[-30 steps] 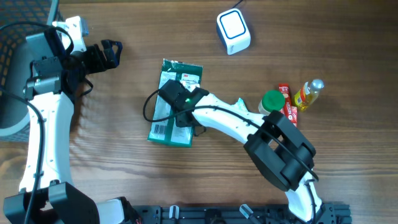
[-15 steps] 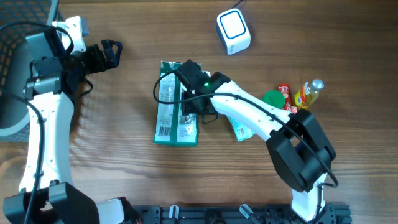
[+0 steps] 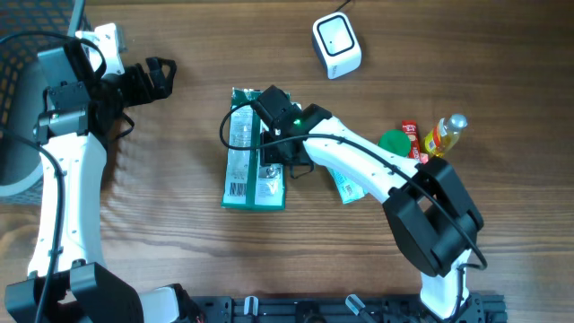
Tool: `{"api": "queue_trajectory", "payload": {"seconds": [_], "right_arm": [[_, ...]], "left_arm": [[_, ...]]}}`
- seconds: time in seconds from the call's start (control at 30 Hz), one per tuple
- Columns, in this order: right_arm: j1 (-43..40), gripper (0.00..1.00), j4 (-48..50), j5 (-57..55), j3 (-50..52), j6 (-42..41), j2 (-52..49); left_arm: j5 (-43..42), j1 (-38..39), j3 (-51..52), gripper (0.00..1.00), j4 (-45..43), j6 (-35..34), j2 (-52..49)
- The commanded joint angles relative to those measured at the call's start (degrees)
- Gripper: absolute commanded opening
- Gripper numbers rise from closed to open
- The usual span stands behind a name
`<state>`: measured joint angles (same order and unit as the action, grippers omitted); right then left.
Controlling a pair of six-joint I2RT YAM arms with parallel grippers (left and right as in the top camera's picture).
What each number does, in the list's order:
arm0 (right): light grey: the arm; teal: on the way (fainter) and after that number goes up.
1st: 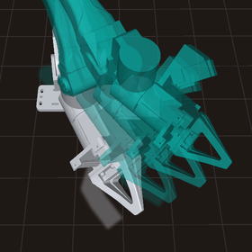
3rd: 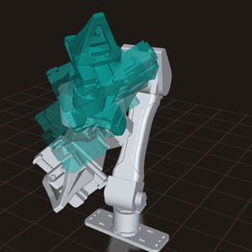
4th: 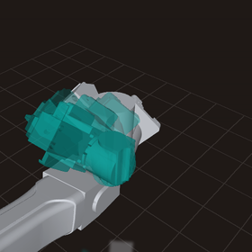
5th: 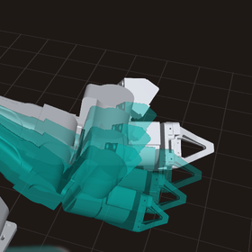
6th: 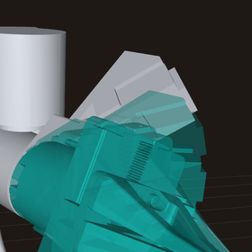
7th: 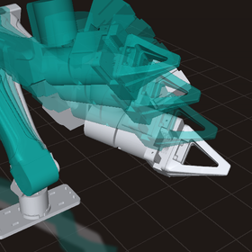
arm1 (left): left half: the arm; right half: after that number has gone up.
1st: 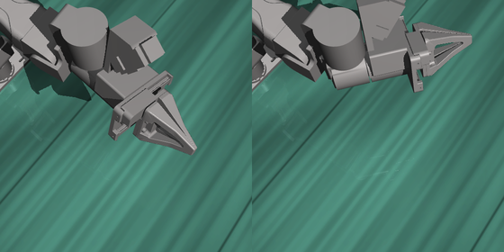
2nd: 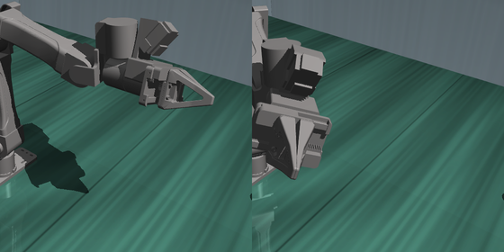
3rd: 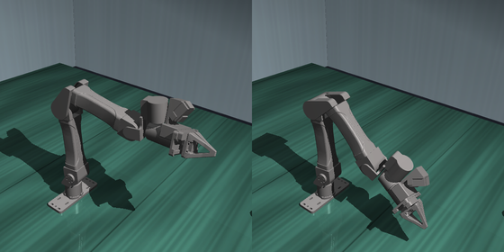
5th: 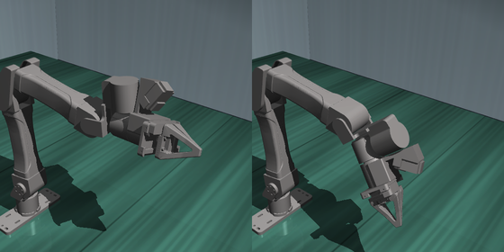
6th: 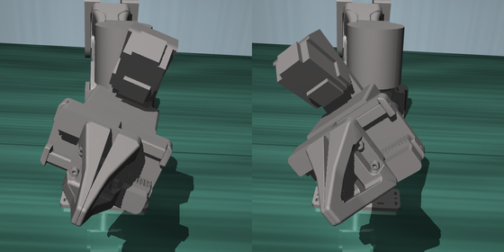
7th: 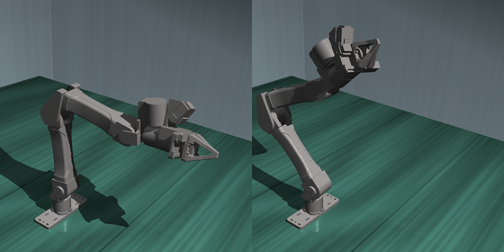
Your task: Scan the item barcode
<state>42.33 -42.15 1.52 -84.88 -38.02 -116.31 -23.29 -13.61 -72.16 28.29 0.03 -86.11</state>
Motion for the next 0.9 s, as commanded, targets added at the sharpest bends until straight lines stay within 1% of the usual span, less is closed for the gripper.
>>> {"api": "queue_trajectory", "payload": {"seconds": [0.0, 0.37, 0.57, 0.8, 0.87], "right_arm": [[0.2, 0.67, -0.1, 0.9, 0.3, 0.3, -2.6], [0.2, 0.70, -0.5, 0.9, 0.3, 0.5, -3.2], [0.2, 0.72, -0.5, -2.1, 0.3, 0.5, -3.2], [0.2, 0.72, -0.5, -2.1, 0.3, 0.5, -3.2], [0.2, 0.75, -0.1, -2.1, 0.3, 0.5, -3.2]], "left_arm": [[-0.5, 0.0, 0.2, 1.00, -0.2, -0.5, -0.2], [-0.5, 0.0, 0.2, 1.00, -0.2, -0.5, -0.2], [-0.5, 0.0, 0.2, 1.00, -0.2, -0.5, -0.2], [-0.5, 0.0, 0.2, 1.00, -0.2, -0.5, -0.2], [-0.5, 0.0, 0.2, 1.00, -0.2, -0.5, -0.2]]}}
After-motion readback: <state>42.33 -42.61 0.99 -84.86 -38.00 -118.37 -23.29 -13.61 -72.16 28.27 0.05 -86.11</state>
